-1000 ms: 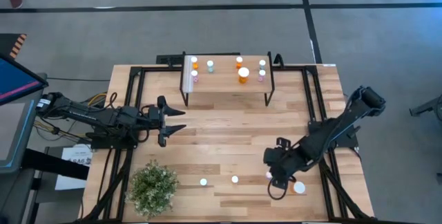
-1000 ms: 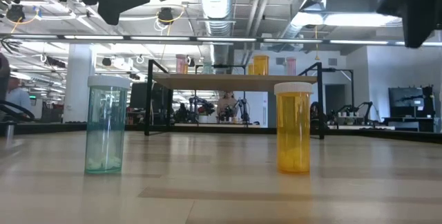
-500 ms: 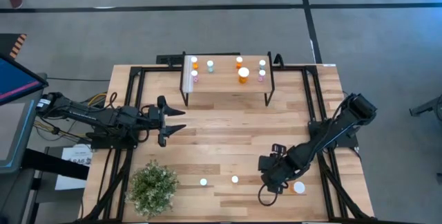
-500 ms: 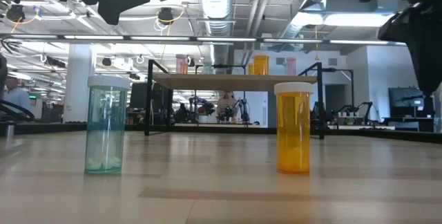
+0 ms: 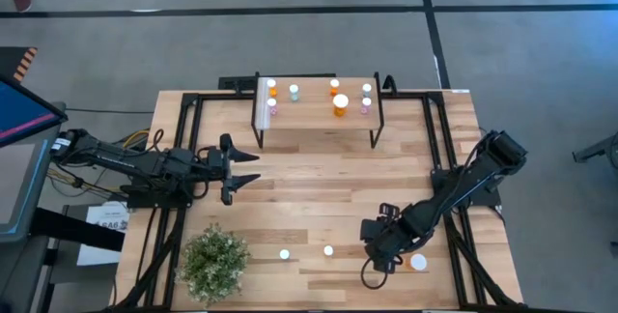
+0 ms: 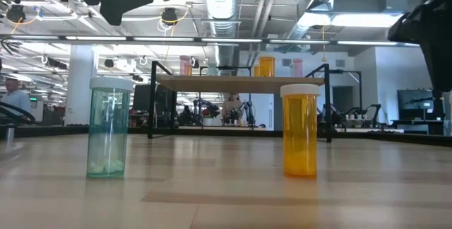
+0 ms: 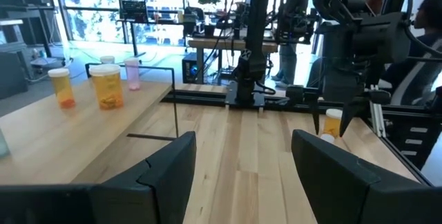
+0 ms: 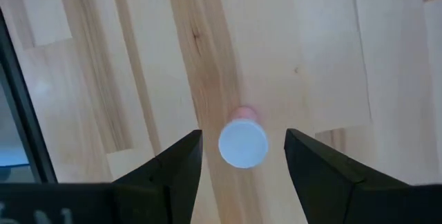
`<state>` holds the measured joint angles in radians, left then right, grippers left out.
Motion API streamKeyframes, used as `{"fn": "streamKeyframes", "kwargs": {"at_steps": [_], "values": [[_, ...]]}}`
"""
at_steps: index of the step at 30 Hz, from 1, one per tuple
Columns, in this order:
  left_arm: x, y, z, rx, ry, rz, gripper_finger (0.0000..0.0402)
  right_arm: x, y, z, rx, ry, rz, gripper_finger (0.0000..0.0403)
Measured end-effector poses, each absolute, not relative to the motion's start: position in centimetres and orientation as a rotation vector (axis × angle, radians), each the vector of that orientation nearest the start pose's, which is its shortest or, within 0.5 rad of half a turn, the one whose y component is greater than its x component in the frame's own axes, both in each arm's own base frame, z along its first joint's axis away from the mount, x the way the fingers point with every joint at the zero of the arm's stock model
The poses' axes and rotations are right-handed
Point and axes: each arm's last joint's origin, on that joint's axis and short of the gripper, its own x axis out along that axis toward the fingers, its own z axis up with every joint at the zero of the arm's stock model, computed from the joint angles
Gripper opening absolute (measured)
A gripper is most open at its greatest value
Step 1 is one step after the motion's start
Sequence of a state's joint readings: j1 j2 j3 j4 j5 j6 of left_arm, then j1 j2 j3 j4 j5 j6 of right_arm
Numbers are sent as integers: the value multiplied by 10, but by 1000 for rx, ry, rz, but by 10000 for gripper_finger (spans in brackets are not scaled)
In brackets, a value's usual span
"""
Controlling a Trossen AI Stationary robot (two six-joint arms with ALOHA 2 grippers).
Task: Pick and place medicine bottles onto shelf by color
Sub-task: Put the pink pill bottle on the shelf
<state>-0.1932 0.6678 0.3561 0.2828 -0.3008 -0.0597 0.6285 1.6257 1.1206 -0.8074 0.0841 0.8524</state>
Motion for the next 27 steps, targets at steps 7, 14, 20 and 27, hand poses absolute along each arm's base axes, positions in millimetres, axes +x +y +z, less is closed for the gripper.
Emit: {"fn": "streamKeyframes", "kwargs": {"at_steps": [7, 14, 20, 27], "values": [[158, -22, 246, -53, 25, 107, 226, 239, 173, 189, 286, 1340, -110, 229], [158, -22, 246, -54, 25, 107, 226, 239, 174, 183, 306, 1318, -96, 229], [158, -22, 246, -55, 25, 107, 226, 239, 174, 183, 304, 1318, -94, 228], [158, -22, 246, -57, 25, 106, 226, 239, 173, 183, 305, 1318, -95, 214]]}}
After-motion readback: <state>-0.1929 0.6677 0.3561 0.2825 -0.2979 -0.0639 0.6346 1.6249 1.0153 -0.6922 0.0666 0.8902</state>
